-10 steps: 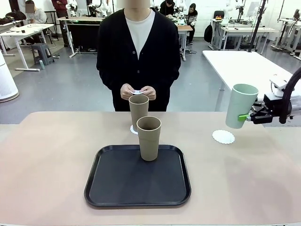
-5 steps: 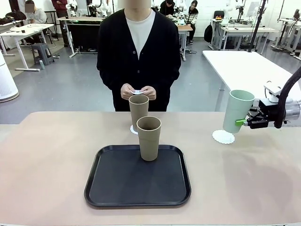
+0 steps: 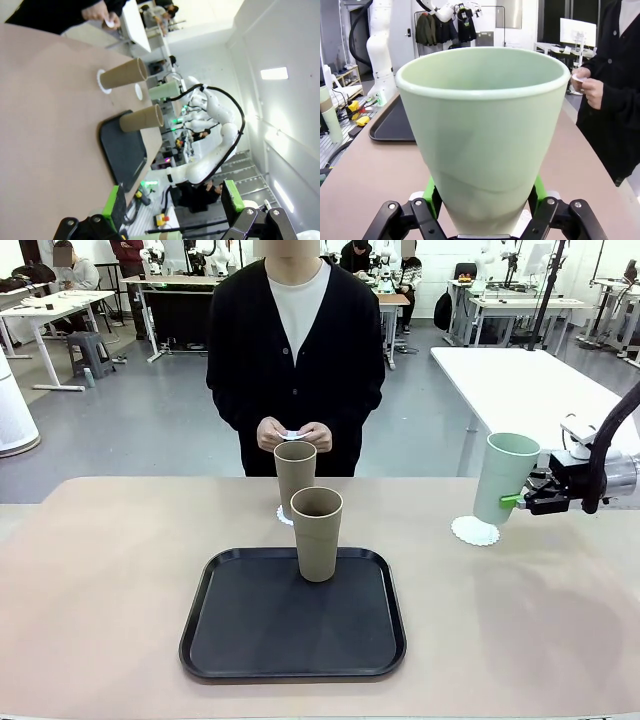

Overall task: Place coasters on the table and set cups on them.
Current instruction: Take one Reusable plastic cup from the Flat Tray and place it on a coaster set by the human.

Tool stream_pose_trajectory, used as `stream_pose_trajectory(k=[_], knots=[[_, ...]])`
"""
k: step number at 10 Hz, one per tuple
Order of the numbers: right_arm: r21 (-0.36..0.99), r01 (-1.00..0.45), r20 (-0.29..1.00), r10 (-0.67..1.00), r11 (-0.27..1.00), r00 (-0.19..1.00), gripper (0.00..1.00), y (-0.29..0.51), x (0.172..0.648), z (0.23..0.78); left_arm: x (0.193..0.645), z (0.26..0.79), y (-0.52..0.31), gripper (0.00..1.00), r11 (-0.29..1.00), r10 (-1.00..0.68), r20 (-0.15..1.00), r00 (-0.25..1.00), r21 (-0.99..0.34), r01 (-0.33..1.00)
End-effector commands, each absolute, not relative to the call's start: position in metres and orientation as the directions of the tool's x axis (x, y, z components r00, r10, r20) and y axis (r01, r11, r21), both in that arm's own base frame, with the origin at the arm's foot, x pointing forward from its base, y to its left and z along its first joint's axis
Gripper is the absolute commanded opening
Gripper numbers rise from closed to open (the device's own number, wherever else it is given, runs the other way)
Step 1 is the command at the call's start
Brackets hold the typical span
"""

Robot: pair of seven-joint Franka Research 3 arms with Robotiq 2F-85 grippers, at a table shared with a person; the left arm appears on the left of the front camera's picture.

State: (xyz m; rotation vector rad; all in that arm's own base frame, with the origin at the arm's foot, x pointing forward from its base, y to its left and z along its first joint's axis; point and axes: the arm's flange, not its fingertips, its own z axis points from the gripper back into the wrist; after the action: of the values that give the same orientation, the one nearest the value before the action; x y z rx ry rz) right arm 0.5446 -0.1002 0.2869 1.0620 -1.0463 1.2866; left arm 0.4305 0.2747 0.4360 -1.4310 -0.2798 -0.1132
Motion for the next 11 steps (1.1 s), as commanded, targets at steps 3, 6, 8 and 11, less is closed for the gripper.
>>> stream_pose_trajectory(k=[3, 6, 8, 11], knots=[[0.019, -1.0, 0.977, 0.214, 0.0, 0.018, 0.81, -0.084, 0.564, 0.263, 0.43, 0.438, 0.274, 1.0, 0.14, 0.087, 0.26, 0.962, -0.959, 0.247], [0.006, -1.0, 0.981, 0.195, -0.021, 0.002, 0.81, -0.087, 0.571, 0.251, 0.43, 0.438, 0.274, 1.0, 0.14, 0.087, 0.26, 0.962, -0.959, 0.247], [0.011, -1.0, 0.982, 0.191, -0.016, 0.007, 0.81, -0.09, 0.577, 0.248, 0.43, 0.438, 0.274, 1.0, 0.14, 0.087, 0.26, 0.962, -0.959, 0.247], [0.025, -1.0, 0.982, 0.189, -0.015, 0.022, 0.81, -0.093, 0.578, 0.244, 0.43, 0.438, 0.274, 1.0, 0.14, 0.087, 0.26, 0.962, -0.959, 0.247]])
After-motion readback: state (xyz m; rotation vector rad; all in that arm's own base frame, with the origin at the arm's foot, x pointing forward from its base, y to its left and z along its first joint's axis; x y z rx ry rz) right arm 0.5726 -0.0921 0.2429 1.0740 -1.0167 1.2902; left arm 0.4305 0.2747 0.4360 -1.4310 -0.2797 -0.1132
